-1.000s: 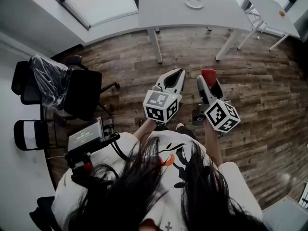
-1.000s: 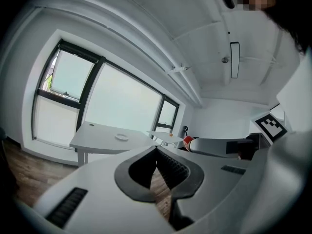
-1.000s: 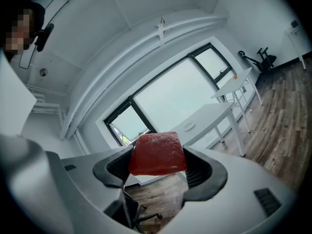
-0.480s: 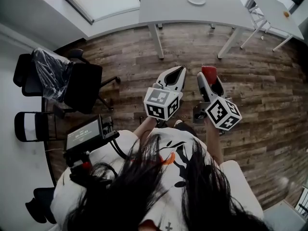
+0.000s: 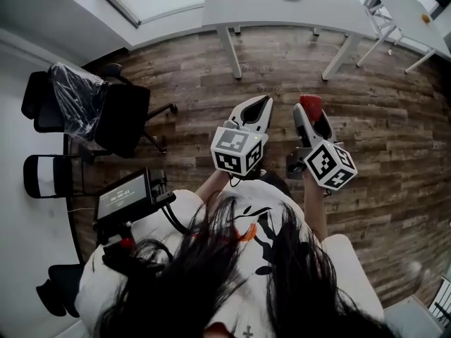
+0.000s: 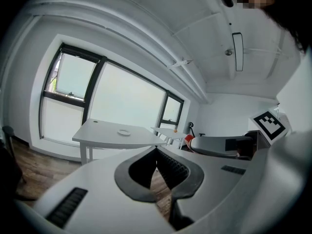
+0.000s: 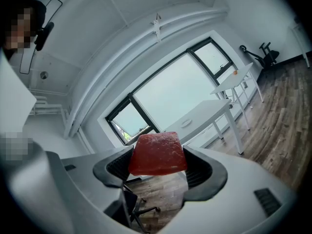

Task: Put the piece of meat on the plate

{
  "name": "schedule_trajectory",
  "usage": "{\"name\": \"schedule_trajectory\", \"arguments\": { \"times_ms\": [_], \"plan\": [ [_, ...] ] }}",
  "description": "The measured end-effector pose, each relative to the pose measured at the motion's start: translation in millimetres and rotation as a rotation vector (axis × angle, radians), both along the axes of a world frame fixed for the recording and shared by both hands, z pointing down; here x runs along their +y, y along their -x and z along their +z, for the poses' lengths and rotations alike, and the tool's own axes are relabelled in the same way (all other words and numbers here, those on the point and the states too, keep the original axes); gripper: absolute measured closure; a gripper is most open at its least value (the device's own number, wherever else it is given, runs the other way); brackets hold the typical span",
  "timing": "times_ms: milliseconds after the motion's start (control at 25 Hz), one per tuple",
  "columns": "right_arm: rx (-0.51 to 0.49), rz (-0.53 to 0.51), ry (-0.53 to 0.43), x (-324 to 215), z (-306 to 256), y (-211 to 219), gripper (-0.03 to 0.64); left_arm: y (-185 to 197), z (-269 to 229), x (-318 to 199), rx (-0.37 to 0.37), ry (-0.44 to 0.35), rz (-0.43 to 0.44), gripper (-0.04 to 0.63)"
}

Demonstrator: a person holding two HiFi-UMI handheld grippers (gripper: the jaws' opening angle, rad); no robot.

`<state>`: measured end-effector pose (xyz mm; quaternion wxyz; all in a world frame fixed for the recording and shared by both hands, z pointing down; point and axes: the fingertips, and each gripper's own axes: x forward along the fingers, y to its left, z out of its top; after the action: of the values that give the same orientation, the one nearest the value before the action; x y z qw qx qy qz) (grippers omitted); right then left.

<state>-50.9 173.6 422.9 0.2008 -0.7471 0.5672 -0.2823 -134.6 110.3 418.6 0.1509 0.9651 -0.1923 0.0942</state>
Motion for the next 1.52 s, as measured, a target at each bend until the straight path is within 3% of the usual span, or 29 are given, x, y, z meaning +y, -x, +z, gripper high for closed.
{"name": "schedule_trajectory", "arguments": {
  "times_ms": [200,520,720,1120,1520],
  "plan": [
    [-0.010,0.005,0.008,-23,10,-19,0.304,-19,10,-22,-0.009,0.008,0.008,0.589],
    [0.042,0.028,-0.008,-20,1,-25,0.302,-27,2,-27,0.041,-0.013,0.031,0.589],
    [0.032,0.026,-0.004,-90,-3,-81,0.303,-79,6,-101,0.042,0.016,0.015,0.589],
    [0.020,-0.018,0.011,-202,-7,-136,0.303,-138,0,-217,0.055,0.046,-0.020,0.589],
    [0.013,-0.053,0.041,-262,-4,-160,0.303,-168,11,-271,0.040,0.089,-0.023,0.589]
  ]
}}
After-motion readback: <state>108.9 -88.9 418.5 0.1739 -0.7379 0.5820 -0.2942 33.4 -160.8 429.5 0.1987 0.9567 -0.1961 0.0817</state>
